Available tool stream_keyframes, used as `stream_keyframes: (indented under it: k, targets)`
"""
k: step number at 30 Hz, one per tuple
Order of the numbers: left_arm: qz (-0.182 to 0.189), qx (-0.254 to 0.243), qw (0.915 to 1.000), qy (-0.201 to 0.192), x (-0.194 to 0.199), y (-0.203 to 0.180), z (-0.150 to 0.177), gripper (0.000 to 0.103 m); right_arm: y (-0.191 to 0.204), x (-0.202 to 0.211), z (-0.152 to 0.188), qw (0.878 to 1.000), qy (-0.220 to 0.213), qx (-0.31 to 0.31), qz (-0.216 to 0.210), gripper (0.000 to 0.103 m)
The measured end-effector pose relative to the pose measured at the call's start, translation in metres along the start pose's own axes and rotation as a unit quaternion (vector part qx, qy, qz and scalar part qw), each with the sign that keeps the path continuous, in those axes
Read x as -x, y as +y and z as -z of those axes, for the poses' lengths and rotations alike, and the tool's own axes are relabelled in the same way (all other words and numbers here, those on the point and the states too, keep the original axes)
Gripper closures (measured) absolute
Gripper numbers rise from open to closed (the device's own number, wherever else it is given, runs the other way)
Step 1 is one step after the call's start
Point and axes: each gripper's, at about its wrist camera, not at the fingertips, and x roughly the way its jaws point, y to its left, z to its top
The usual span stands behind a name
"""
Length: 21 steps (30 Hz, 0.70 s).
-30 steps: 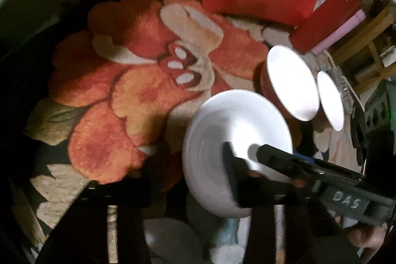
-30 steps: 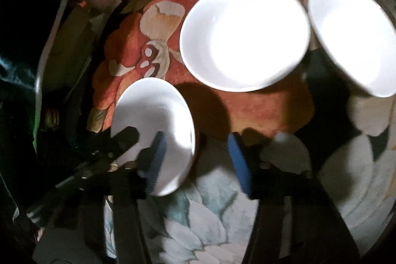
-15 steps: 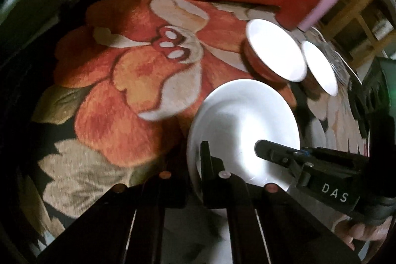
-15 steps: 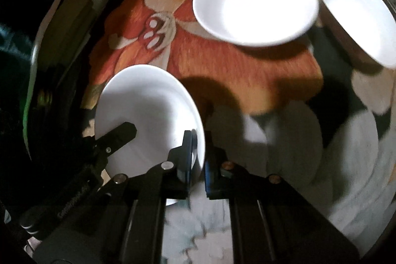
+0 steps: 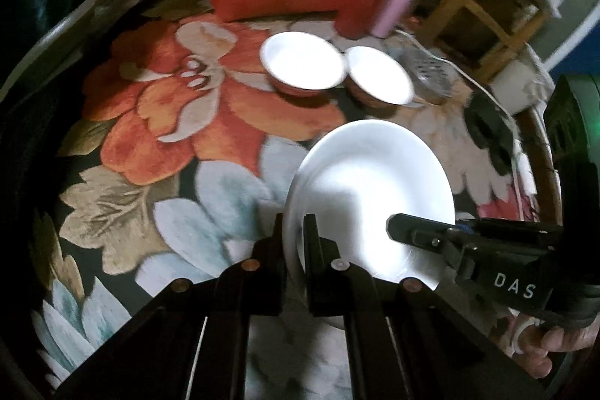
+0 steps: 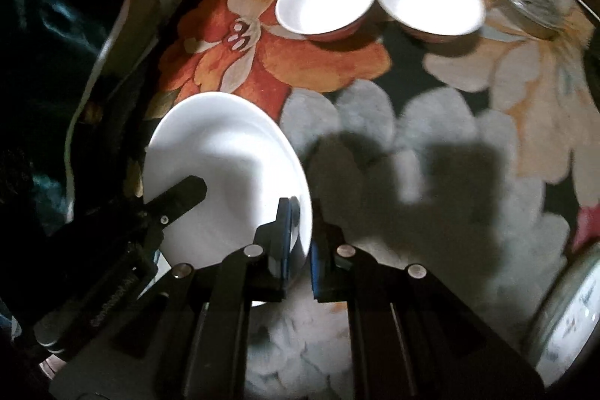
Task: Organize plates and bowls
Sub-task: 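Lift the white bowl with both tools and carry it toward the plate stack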
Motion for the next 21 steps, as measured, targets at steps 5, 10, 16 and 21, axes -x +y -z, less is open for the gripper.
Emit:
stream_keyframes:
  k: [5,10,16,21]
  targets:
    - [0.001,-0.037,0.9993,0.001,0.014,-0.038,0.016,0.098,-0.018,0.032,0.026,1.0,-0.021,-0.018,0.01,0.094]
    - [0.012,-0.061,0.998,0.009,0.013,-0.064,0.025,0.098,-0.033,0.046,0.043,0.999,-0.026,-0.029,0.024,0.093]
    - [0.03,-0.086,0.9957,0.019,0.007,-0.095,0.034,0.098,-0.058,0.064,0.061,0.998,-0.032,-0.042,0.038,0.093]
    - [0.041,-0.098,0.9937,0.035,-0.002,-0.112,0.041,0.098,-0.075,0.071,0.075,0.997,-0.03,-0.06,0.044,0.093]
